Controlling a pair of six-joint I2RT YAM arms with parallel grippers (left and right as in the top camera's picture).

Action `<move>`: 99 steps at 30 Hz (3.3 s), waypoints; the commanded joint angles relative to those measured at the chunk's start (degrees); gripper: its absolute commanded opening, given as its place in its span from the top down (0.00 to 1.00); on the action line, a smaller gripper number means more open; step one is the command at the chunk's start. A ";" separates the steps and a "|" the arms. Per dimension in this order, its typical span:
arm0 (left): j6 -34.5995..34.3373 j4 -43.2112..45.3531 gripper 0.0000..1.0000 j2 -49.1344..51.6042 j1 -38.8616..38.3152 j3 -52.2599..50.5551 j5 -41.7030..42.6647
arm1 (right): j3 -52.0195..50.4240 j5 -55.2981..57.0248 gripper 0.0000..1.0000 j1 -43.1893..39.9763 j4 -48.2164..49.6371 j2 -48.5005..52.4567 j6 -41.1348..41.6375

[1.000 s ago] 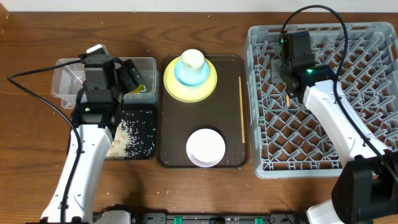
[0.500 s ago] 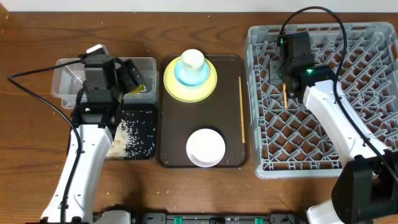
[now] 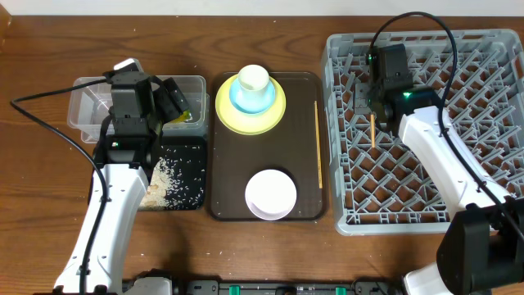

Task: Sort waste into correct bins and load items into the dishwasher rack
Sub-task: 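Insert the chopstick upright into the rack and open the right gripper, then move the right gripper back to the second chopstick on the brown tray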

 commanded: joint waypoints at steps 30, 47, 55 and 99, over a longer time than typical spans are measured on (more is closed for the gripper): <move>0.55 -0.11 0.05 -0.24 0.11 1.05 -0.68 | -3.41 -4.46 0.90 0.11 0.13 0.52 3.21; 0.55 -0.11 0.05 -0.24 0.11 1.05 -0.70 | -3.43 -4.48 0.84 0.48 0.28 0.52 3.21; 0.55 -0.11 0.05 -0.24 0.11 1.05 -0.70 | -3.32 -4.42 0.78 6.14 1.49 0.52 3.17; 0.55 -0.11 0.05 -0.24 0.11 1.05 -0.70 | -3.41 14.40 0.62 24.37 4.94 17.64 21.44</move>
